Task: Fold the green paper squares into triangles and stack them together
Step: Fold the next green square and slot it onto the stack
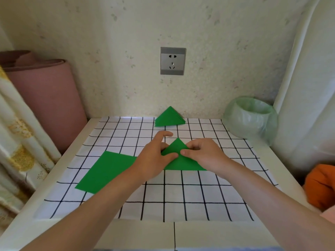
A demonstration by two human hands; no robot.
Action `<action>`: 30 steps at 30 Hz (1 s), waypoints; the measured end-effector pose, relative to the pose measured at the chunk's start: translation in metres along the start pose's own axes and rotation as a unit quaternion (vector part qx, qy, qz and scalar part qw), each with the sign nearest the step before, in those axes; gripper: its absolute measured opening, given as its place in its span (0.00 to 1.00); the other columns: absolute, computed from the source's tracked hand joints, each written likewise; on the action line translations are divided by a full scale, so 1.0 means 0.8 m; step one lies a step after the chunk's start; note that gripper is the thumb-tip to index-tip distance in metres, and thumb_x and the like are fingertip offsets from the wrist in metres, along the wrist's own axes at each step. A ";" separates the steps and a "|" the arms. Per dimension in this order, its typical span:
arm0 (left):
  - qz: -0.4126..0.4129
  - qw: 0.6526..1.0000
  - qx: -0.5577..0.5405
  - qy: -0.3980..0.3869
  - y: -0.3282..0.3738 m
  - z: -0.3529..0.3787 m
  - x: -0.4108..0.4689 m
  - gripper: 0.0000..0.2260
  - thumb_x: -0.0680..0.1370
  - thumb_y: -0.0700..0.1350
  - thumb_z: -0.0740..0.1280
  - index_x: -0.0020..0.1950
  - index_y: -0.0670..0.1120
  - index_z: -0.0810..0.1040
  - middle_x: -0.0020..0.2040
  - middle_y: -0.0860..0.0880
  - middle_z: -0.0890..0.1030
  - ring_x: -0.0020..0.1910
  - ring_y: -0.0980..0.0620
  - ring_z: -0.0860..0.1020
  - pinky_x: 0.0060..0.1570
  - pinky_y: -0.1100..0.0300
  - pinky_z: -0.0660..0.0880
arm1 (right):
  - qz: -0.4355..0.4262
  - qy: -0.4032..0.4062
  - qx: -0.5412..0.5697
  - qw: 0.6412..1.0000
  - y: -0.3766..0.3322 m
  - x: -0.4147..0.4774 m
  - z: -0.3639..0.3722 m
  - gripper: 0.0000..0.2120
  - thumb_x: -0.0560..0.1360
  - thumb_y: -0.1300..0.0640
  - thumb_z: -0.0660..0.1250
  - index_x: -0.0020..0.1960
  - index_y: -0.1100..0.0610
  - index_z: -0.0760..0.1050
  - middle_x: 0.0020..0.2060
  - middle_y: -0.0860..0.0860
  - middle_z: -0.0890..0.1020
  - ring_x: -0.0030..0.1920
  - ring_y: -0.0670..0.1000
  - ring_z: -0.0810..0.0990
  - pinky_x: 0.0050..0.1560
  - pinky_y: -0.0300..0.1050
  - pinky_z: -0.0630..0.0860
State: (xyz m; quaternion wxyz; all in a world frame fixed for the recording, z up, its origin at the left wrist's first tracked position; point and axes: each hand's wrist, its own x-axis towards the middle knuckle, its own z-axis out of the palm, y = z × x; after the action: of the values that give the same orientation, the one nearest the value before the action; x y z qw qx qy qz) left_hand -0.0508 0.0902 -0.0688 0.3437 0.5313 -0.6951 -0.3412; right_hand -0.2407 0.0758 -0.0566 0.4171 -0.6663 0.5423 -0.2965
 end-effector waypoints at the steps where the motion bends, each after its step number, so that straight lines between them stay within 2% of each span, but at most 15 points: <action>1: 0.002 1.000 0.009 0.006 0.000 0.001 0.000 0.22 0.76 0.46 0.71 0.65 0.59 0.66 0.42 0.52 0.83 0.38 0.59 0.80 0.38 0.71 0.73 | -0.005 0.008 -0.003 1.000 0.002 0.001 0.000 0.04 0.76 0.56 0.72 0.43 0.53 0.84 0.32 0.48 0.84 0.31 0.42 0.79 0.35 0.35 0.74; 3: 0.013 0.999 0.025 0.015 0.000 0.003 0.000 0.21 0.77 0.47 0.71 0.67 0.60 0.68 0.45 0.56 0.82 0.42 0.63 0.79 0.39 0.76 0.71 | -0.016 0.020 -0.004 1.000 0.003 0.000 0.000 0.04 0.76 0.56 0.72 0.42 0.54 0.84 0.34 0.51 0.85 0.32 0.43 0.80 0.36 0.36 0.75; 7: 0.046 0.998 0.030 0.026 0.000 0.007 -0.001 0.11 0.78 0.44 0.68 0.59 0.56 0.80 0.48 0.63 0.83 0.47 0.67 0.79 0.46 0.74 0.71 | -0.040 0.028 -0.052 0.997 0.008 0.002 0.001 0.07 0.76 0.54 0.71 0.43 0.55 0.84 0.36 0.57 0.84 0.33 0.46 0.78 0.38 0.42 0.74; 9: 0.045 0.999 0.015 0.026 0.000 0.008 -0.002 0.12 0.79 0.43 0.67 0.60 0.54 0.81 0.49 0.62 0.83 0.48 0.67 0.79 0.47 0.75 0.71 | -0.050 0.020 -0.054 0.997 0.010 0.001 0.004 0.06 0.77 0.54 0.69 0.46 0.53 0.84 0.37 0.54 0.84 0.35 0.47 0.81 0.41 0.44 0.76; 11: 0.049 0.999 0.007 0.023 0.002 0.010 -0.002 0.13 0.79 0.43 0.67 0.62 0.54 0.80 0.51 0.62 0.83 0.50 0.67 0.79 0.49 0.76 0.72 | -0.064 0.010 -0.063 0.996 0.010 0.000 0.008 0.07 0.79 0.52 0.66 0.53 0.48 0.82 0.40 0.49 0.85 0.41 0.47 0.84 0.45 0.46 0.79; 13: 0.055 0.998 0.007 0.018 0.003 0.011 -0.002 0.13 0.80 0.43 0.67 0.63 0.55 0.80 0.52 0.61 0.83 0.50 0.67 0.79 0.49 0.75 0.72 | -0.067 0.002 -0.128 0.990 0.008 -0.002 0.010 0.09 0.81 0.49 0.61 0.58 0.47 0.78 0.43 0.46 0.83 0.44 0.46 0.82 0.45 0.45 0.78; 17: 0.053 0.998 0.027 0.013 0.002 0.016 -0.003 0.13 0.80 0.44 0.66 0.64 0.52 0.79 0.49 0.64 0.81 0.46 0.74 0.76 0.45 0.80 0.68 | -0.055 -0.030 -0.252 0.966 0.004 -0.010 0.017 0.13 0.84 0.48 0.52 0.46 0.52 0.69 0.37 0.49 0.76 0.38 0.50 0.75 0.38 0.48 0.69; 20: 0.055 0.998 0.040 0.010 -0.001 0.018 -0.003 0.14 0.80 0.44 0.66 0.66 0.50 0.78 0.50 0.62 0.80 0.44 0.77 0.74 0.44 0.81 0.66 | -0.056 -0.040 -0.262 0.963 0.004 -0.012 0.021 0.13 0.84 0.49 0.50 0.46 0.54 0.67 0.37 0.50 0.74 0.37 0.50 0.73 0.36 0.47 0.67; 26: 0.038 0.998 0.050 0.002 -0.003 0.019 -0.001 0.14 0.81 0.45 0.65 0.66 0.52 0.77 0.53 0.61 0.81 0.48 0.72 0.75 0.46 0.80 0.67 | -0.051 -0.036 -0.283 0.957 0.004 -0.011 0.019 0.14 0.84 0.50 0.51 0.44 0.55 0.68 0.37 0.50 0.74 0.37 0.50 0.73 0.38 0.48 0.68; 30: 0.022 0.998 0.054 -0.009 -0.004 0.023 -0.001 0.14 0.81 0.46 0.65 0.66 0.52 0.78 0.54 0.60 0.80 0.49 0.66 0.77 0.47 0.81 0.67 | -0.043 0.000 -0.257 0.965 0.005 -0.006 0.017 0.11 0.82 0.52 0.57 0.47 0.54 0.76 0.41 0.50 0.79 0.42 0.50 0.78 0.45 0.50 0.76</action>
State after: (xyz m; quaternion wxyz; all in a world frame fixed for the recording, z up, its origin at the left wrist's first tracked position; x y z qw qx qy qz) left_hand -0.0644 0.0924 -0.0811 0.3158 0.5306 -0.7269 -0.3006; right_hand -0.2318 0.0838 -0.0661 0.2185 -0.7741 0.5710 -0.1644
